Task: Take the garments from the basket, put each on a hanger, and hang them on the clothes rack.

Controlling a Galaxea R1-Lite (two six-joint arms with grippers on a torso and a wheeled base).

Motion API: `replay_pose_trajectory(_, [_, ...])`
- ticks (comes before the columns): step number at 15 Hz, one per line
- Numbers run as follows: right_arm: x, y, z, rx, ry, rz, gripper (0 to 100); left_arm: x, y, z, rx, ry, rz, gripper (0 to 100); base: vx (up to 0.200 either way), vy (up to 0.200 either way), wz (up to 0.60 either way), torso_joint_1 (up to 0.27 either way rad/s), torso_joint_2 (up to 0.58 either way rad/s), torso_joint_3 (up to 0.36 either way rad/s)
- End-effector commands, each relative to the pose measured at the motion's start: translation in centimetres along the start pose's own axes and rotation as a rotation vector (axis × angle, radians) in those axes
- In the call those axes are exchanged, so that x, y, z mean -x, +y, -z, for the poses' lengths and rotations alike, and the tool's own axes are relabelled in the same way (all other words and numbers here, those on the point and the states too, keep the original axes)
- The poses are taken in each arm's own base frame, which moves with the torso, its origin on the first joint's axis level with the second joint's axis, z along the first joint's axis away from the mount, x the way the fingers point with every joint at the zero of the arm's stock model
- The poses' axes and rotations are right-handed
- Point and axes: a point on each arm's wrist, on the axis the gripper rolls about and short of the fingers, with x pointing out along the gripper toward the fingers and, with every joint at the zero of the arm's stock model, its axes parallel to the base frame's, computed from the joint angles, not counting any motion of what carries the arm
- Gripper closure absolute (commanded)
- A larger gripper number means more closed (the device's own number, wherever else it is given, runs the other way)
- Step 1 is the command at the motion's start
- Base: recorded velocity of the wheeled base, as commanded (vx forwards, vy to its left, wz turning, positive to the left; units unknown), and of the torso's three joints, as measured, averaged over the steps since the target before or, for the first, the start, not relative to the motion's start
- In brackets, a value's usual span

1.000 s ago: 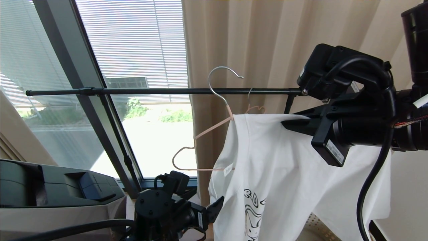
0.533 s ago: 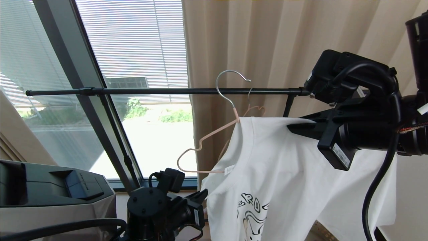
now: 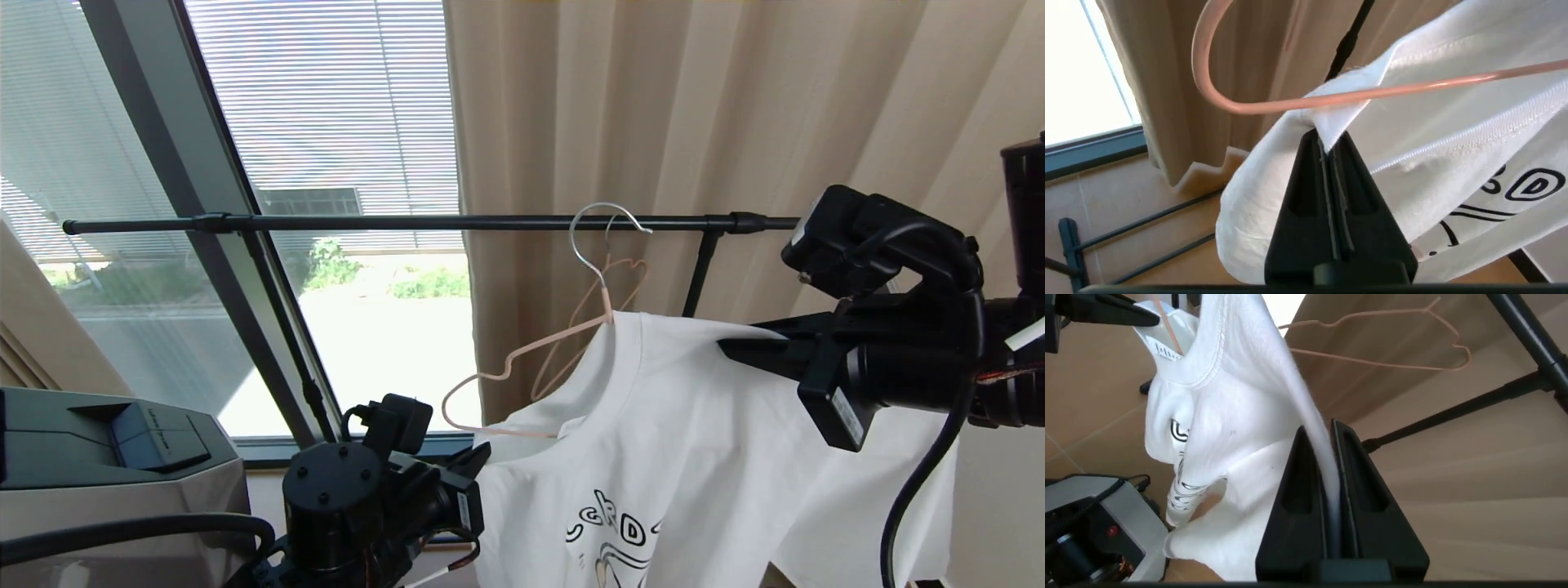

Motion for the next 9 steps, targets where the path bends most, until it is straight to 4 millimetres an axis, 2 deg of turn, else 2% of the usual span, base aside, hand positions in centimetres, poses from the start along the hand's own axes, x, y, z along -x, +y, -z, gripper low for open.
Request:
replay_pose_trajectory(1, [-0.2,0.0,1.9,-0.026,-0.014,0.000,100,0.2,0.1,-0.2,0.002,-0.009,-0.008,100,0.000,0.000,0.00,0.000,0.00,0.000])
replay_pose_trajectory(9, [0.3,-0.8,2.1,-0.048,-0.042,0.030,100,0.3,2.0,-1.0,-0.003,-0.035,-0.086,100,0.000,0.000,0.00,0.000,0.00,0.000])
